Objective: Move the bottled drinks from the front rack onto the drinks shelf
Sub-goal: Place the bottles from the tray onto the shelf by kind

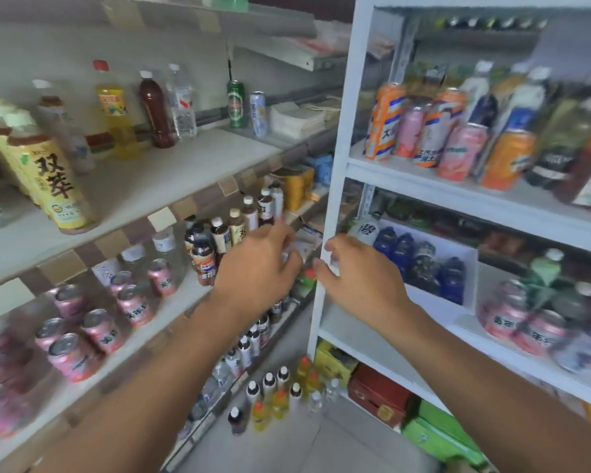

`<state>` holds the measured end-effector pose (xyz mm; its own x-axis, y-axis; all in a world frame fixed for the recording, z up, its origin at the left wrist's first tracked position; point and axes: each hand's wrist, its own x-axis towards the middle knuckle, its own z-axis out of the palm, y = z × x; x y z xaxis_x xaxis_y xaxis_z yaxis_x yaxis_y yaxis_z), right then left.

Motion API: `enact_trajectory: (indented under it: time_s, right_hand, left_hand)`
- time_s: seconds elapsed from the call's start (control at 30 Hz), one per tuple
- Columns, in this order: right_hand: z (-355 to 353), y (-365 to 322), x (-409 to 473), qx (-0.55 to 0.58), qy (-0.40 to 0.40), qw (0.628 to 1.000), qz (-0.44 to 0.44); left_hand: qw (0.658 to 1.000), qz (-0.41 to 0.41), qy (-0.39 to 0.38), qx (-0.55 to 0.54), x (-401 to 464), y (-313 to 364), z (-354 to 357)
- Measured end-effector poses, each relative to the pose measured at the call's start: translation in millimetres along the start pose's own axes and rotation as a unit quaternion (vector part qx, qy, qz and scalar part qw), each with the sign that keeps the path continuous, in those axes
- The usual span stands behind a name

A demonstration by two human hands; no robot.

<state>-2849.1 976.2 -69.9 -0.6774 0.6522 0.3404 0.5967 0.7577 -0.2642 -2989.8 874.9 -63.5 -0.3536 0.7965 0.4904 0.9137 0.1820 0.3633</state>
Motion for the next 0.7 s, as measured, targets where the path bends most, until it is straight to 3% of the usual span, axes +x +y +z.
enact_trajectory:
  time_s: [0.33,0.7]
  right_hand:
    - [23,86,8,-0.024,-0.021,0.991,0.128]
    - [62,177,42,-0.047,-0.047,0.956,0.287]
  left_hand:
    - [0.993,0.061,-0.079,-0.061,60,28,91]
    - [0.969,0.105,-0.199,-0.105,145,29,197]
